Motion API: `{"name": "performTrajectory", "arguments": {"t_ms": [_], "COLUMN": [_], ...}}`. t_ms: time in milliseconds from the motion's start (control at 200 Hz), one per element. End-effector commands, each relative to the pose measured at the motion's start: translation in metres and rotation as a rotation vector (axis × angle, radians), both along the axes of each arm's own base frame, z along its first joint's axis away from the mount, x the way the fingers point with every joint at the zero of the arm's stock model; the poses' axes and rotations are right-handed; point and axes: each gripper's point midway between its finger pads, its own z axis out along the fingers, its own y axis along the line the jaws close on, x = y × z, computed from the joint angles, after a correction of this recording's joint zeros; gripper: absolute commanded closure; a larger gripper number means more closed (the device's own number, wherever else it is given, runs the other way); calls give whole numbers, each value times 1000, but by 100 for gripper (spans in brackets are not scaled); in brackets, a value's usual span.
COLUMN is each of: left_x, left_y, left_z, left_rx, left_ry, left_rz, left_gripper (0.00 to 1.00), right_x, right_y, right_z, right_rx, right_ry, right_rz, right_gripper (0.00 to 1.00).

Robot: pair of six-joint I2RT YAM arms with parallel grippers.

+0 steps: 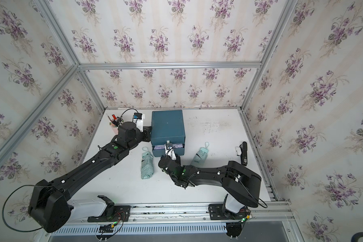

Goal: Place the umbrella in the drawer by color
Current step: Close the drawer in the storage box.

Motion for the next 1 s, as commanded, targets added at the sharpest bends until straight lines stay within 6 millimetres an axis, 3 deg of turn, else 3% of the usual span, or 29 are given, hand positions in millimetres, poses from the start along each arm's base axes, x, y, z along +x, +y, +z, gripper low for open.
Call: {"name": "performTrajectory", "arguments": {"t_ms": [0, 225, 485, 555, 600, 719, 924, 994], "left_x": [-97, -99, -102, -101, -99, -92, -84, -80], "left_y": [19, 20, 25, 30, 34, 44, 53, 56], "left_z": [-115, -112, -110, -105, -100, -71, 7, 29], "left_rx": [206, 208, 206, 205, 209, 201, 91, 45], "left_ry": [557, 553, 561, 558, 546, 484, 262, 179], "left_rz": [-137, -142, -114, -74, -43, 19, 86, 107], "left_gripper": [96, 95, 91, 77, 67, 58, 46, 33], "right_x": [12, 28, 25, 14, 7, -11, -37, -46], "right_y": [6, 6, 11, 7, 1, -26, -79, -91], "right_z": [14, 9, 13, 19, 25, 39, 41, 38], "right_rx": [37, 8, 16, 47, 67, 104, 112, 135], "right_ry": [-68, -86, -51, -49, -50, -23, 94, 143], "right_rz": [2, -17, 14, 31, 27, -37, -137, -150], "right_gripper": [45, 45, 45, 24, 21, 20, 21, 21]}}
